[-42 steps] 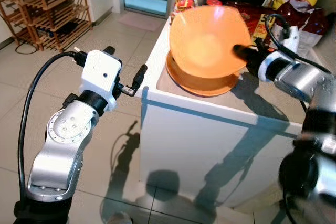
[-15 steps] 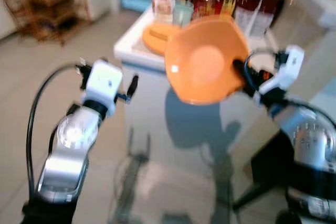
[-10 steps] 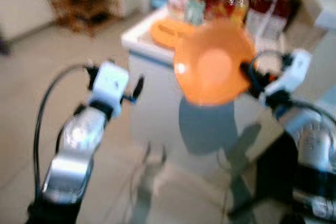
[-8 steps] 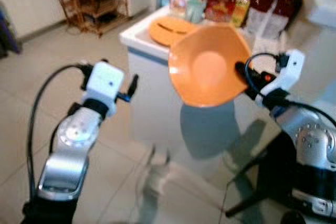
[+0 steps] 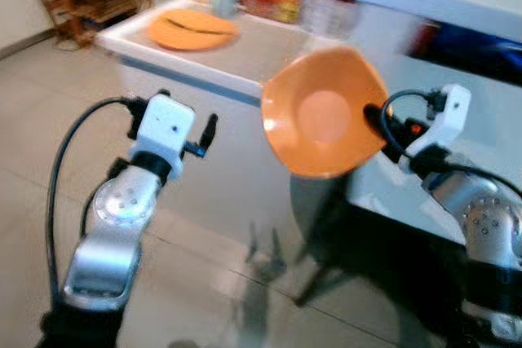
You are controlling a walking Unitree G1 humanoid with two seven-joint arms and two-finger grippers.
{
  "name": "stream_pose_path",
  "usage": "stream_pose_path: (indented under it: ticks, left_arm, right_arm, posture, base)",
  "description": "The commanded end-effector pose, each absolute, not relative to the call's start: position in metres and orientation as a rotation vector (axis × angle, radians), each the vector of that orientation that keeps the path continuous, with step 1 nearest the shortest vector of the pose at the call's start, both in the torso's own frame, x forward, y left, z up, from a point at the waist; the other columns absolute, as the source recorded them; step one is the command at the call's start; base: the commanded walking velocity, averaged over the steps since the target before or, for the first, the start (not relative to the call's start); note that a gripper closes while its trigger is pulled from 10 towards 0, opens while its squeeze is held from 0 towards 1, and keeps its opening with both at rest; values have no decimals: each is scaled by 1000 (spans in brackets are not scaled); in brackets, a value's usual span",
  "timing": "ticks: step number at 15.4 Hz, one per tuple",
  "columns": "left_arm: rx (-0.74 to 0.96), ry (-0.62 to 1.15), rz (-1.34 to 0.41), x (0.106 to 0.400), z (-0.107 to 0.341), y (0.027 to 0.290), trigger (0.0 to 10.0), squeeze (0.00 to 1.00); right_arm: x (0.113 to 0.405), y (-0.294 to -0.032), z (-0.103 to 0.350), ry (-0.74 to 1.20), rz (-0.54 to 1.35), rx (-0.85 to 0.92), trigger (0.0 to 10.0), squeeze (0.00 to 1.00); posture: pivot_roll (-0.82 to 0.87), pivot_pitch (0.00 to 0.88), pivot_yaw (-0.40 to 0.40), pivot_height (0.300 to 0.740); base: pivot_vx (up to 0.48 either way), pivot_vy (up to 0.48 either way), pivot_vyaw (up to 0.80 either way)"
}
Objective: Setting the table
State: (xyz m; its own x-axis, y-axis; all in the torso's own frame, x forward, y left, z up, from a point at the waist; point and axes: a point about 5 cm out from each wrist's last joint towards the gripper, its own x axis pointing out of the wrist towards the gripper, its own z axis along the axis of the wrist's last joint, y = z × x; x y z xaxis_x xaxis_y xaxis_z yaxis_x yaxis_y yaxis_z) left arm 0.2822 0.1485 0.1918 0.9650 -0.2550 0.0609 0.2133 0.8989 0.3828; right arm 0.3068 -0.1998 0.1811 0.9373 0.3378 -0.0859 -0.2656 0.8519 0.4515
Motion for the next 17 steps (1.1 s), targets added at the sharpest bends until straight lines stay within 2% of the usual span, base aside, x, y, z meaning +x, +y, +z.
stream_pose_path:
  ticks: [1,3,12,15,17]
  left_arm:
    - [398,-129,-239,282,195,150,10000,0]
    - [398,-131,-238,283,195,149,10000,0]
    - [414,-136,-213,285,196,154,10000,0]
    - [425,-133,-179,285,197,162,10000,0]
    - [427,-132,-162,286,198,166,10000,0]
  right_arm:
    - [308,-203,196,97,327,457,10000,0]
    - [309,-202,197,86,323,453,10000,0]
    - [320,-195,187,121,242,480,10000,0]
    - [328,-178,189,106,256,482,10000,0]
    - [327,-168,190,103,291,487,10000,0]
  posture:
    - [50,0,-87,740]
    - [49,0,-87,740]
    - [53,0,-91,740]
    - [57,0,-96,740]
    - [59,0,-100,740]
  base:
    - [0,-480,0]
    - [0,-480,0]
    - [0,-480,800]
    - [0,-480,758]
    - [0,-480,0]
